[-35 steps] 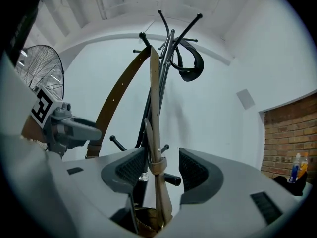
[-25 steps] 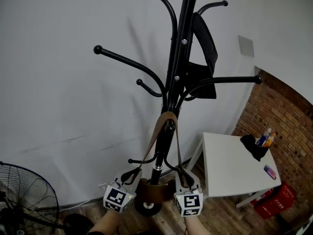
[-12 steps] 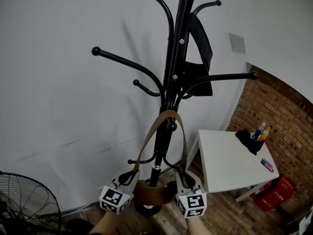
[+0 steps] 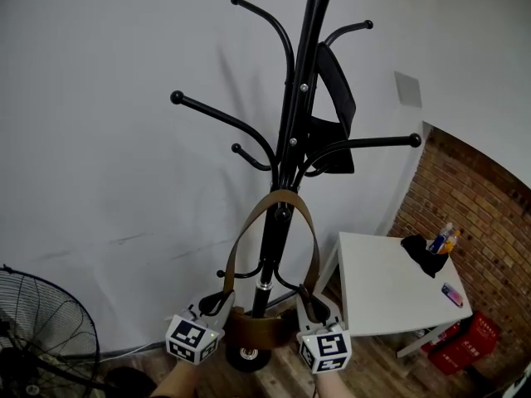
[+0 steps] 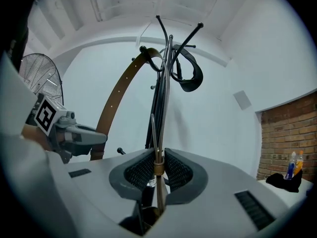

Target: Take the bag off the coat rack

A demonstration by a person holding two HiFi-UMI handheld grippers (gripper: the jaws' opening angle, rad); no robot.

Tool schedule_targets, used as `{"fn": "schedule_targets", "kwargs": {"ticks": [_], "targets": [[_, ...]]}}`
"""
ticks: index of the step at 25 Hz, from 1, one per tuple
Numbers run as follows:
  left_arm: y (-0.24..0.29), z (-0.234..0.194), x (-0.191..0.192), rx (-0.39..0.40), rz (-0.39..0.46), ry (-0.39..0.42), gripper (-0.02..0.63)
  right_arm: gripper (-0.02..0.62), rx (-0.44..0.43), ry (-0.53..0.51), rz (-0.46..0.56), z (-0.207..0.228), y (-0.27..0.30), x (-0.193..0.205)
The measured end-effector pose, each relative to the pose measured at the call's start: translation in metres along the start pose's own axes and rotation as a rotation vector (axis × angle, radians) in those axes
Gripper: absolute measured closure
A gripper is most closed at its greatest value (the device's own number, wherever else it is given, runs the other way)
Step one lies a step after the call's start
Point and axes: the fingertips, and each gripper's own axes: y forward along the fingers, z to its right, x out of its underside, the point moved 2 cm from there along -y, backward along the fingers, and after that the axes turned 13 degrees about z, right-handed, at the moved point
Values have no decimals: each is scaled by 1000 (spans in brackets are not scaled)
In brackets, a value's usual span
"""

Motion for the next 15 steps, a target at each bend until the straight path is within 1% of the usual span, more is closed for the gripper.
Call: {"fn": "schedule_targets", "kwargs": {"ticks": [4,10,15], "targets": [[-5,8,-12,-23,7,11,589,535,-24,3,17,0,-6,-13],[-16,20,-19,-69,4,28,589,535,-61,21,57,-1,-18,-28],[-27,37,-24,-96,-2,42,589,535,-95,31,68,-1,-33,-34]]}}
